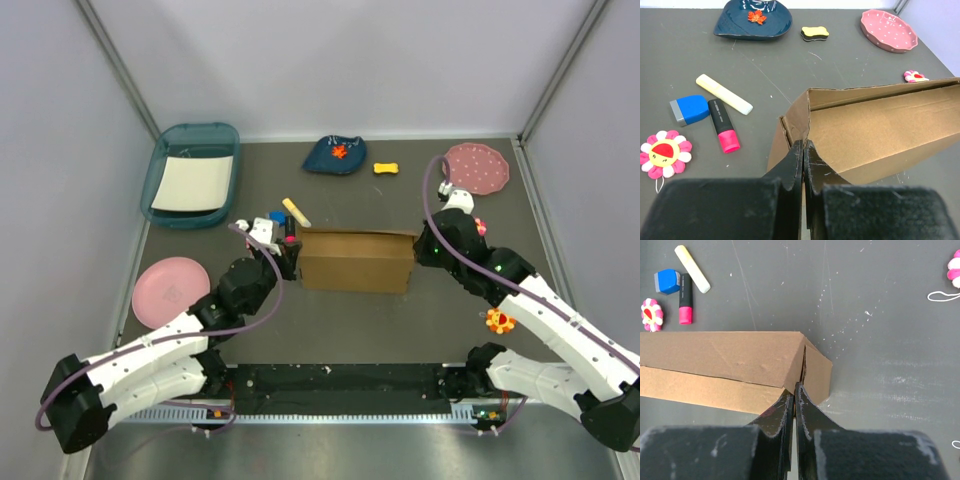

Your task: Fold the paper box

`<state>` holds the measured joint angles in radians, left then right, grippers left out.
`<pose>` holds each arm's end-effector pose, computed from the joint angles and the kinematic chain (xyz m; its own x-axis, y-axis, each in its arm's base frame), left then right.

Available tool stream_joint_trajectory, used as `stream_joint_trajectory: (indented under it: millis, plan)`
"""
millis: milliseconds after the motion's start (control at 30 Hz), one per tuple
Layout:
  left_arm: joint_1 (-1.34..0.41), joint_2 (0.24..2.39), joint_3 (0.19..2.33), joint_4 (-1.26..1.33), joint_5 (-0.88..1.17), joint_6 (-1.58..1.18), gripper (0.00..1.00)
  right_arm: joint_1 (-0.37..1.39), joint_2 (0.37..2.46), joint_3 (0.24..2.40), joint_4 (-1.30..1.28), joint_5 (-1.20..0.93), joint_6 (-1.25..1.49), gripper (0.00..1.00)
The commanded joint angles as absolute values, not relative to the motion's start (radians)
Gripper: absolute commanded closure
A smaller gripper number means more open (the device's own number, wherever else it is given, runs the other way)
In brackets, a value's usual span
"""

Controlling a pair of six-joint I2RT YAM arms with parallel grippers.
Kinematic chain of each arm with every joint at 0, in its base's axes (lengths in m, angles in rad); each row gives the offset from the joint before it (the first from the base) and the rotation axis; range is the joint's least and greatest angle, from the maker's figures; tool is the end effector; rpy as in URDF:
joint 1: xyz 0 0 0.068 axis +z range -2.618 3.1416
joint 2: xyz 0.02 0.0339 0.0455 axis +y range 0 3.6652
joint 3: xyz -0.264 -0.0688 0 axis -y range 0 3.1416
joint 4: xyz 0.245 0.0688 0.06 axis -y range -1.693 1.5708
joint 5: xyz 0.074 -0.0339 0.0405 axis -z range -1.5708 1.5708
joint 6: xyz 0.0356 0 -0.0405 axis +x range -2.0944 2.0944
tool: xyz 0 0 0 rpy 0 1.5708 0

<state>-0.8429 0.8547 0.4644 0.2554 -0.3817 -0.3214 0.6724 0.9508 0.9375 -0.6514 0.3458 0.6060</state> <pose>0.1444 -0.1421 0.2605 -0.2262 -0.1868 -0.9560 0.3961 0.8790 -0.2655 0.1616 0.1133 0.3188 -0.6115 0.1981 -0.7660 -0.0352 0.9604 0.2765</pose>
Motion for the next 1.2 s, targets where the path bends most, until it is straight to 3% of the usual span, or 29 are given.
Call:
stream_joint_trajectory:
  millis: [0, 167, 800, 1167]
  plan:
    - [-0.856, 0.842, 0.397, 0.12, -0.445, -0.302, 1.0, 0.687, 0.968, 0.927, -0.713, 0.307, 0.62, 1.0]
    - [-0.856, 0.811, 0.414, 0.104, -0.526, -0.265, 1.0, 0.689, 0.965, 0.92, -0.713, 0.308, 0.62, 1.0]
    - [-0.897, 0.887, 0.426, 0.115, -0.428, -0.35, 1.0, 0.698, 0.971, 0.92, -0.704, 0.31, 0.624, 1.0]
    - [-0.896, 0.799, 0.515, 0.084, -0.495, -0.255, 0.78, 0.698, 0.968, 0.925, -0.706, 0.321, 0.621, 1.0]
